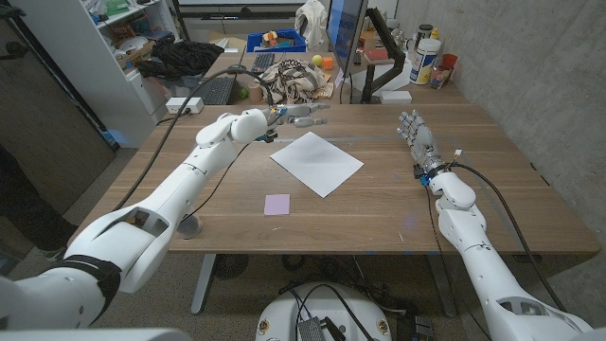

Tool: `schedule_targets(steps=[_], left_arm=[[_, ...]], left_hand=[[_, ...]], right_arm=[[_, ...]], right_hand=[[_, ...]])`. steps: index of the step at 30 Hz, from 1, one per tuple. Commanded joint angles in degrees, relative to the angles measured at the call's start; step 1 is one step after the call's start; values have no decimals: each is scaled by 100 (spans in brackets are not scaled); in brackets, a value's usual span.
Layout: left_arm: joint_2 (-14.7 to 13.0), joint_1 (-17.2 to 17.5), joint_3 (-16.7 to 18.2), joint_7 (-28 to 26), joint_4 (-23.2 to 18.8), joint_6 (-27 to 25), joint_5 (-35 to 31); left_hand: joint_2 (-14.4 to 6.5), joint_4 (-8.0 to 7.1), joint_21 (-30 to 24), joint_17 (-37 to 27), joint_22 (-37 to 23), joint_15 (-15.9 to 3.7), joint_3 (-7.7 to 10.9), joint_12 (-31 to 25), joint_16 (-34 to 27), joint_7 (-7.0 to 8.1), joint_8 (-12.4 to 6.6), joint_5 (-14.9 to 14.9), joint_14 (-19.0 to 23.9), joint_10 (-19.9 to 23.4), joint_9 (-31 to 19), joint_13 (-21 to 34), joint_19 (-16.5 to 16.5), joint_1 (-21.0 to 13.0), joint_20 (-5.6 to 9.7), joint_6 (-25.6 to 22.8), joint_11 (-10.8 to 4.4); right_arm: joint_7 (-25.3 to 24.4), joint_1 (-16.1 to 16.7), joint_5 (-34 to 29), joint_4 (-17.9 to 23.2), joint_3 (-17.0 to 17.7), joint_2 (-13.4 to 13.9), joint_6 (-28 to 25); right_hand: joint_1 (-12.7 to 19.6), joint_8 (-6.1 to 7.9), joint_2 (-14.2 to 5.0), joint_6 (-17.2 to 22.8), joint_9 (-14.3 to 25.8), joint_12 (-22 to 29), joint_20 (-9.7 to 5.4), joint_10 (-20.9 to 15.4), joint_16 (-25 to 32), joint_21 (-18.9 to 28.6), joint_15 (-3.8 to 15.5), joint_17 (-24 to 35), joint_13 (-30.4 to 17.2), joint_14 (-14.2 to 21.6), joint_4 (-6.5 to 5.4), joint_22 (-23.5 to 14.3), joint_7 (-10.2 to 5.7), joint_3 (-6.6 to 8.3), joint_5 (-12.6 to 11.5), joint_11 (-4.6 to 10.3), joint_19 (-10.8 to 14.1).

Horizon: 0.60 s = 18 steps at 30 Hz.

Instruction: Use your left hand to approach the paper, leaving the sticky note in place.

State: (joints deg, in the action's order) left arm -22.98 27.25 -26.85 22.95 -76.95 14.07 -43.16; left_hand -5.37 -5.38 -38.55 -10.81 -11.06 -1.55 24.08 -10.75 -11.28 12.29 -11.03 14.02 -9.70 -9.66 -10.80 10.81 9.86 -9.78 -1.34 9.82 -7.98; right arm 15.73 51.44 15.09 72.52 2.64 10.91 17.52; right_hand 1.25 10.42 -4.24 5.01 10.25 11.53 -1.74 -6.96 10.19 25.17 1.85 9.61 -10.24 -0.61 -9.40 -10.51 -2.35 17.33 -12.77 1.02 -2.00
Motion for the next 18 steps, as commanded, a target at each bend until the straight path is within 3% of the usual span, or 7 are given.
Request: schedule_targets(steps=[1, 18], left_arm=[[-9, -12, -87, 32, 23, 6, -118], [9, -32, -216, 107, 11, -15, -289]], left_hand=[[-29, -22, 13, -7, -27, -50, 8, -24, -6, 40, -2, 22, -887, -792, -25, 10, 1088, -25, -9, 866, 1], [-52, -42, 18, -6, -31, -63, 0, -59, -14, 38, -36, 25, -884, -722, -31, 11, 1080, -47, -31, 818, -12]], right_arm=[[7, -1, -15, -12, 9, 3, 12], [46, 7, 14, -48, 36, 17, 18]], right_hand=[[34, 32, -345, 19, 17, 14, -204, -21, 3, -37, 142, 16, -10, 3, 23, -26, -55, 27, -46, 9, 32], [34, 31, -345, 17, 17, 15, -205, -23, 3, -47, 136, 17, -10, 3, 23, -27, -57, 28, -46, 11, 35]])
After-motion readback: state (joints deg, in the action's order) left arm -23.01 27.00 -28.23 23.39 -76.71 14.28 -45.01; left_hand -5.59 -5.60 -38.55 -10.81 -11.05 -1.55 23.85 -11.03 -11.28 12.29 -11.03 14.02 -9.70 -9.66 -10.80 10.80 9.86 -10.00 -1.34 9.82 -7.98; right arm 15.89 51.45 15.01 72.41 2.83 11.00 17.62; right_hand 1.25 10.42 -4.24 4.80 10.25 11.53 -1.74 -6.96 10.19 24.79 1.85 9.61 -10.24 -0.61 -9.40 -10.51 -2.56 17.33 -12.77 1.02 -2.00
